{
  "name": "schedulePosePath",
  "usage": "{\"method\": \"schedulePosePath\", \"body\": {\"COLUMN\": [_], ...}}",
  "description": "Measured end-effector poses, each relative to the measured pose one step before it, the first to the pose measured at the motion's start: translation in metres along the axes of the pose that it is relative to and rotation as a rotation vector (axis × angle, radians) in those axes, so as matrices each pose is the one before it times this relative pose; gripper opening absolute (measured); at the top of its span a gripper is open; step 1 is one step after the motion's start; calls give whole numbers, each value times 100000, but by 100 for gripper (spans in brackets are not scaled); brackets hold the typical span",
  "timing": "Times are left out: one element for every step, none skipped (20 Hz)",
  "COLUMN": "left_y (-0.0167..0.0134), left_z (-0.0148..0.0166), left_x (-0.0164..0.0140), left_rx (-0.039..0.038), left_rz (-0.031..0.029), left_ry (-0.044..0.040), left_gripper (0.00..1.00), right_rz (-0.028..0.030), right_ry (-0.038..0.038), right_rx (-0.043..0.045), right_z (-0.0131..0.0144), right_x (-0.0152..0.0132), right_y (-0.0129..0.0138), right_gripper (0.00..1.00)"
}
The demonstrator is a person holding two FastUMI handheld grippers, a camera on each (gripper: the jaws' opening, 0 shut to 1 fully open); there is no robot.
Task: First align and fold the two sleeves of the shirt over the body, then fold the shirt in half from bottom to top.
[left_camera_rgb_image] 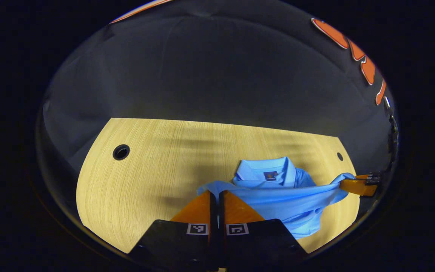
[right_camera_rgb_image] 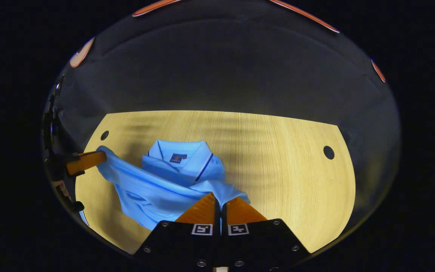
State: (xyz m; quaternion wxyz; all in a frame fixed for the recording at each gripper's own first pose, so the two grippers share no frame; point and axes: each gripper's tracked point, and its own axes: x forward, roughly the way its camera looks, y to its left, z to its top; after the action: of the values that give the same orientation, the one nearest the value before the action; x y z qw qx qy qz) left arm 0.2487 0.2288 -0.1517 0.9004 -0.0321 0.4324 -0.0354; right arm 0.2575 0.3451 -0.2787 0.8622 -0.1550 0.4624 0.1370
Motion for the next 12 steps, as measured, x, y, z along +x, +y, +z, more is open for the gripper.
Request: {"method": "schedulePosePath", "body": {"left_y": [200,166,-9,-74,-114,-148,64,-32,-41,-169,129,323], "left_z": [-461,-306,-343,-268,-93,63,89,-148,28,-7,205,245], "left_x": [549,409,448,409,20,191,-204,58,-522,-613,-847,-884], "left_rx": [1650,922,929,940,662,172,376,-176,-732,-1319,-1995,-1888], "left_rz": [1026,714,241,82,398,-409,267,27,-1023,-1000,-72,1289], "left_ry": [1672,1615,1765,1282,368,-498,152,488,172,-625,-1260,-1693], "left_gripper": [4,4,4,4,5,9,13,19,19,36,54,71], "right_rz": [-250,-389,126,-651,-115,50,-216,731,853,885,495,269], "right_ry": [977,1219,1373,1473,999,781,891,583,-1046,-1314,-1146,-1159], "right_rx": [828,321,259,311,414,211,575,582,1343,394,-236,-210], "right_z": [-322,-243,-330,-325,-176,-204,-168,-107,81,152,-137,-6], "right_x": [612,549,601,216,316,86,71,-218,-453,-656,-570,-808], "right_y": [58,-41,145,-178,-122,9,-123,172,266,212,113,137], "right_gripper": [1,2,2,4,8,11,32,34,50,67,83,100]}}
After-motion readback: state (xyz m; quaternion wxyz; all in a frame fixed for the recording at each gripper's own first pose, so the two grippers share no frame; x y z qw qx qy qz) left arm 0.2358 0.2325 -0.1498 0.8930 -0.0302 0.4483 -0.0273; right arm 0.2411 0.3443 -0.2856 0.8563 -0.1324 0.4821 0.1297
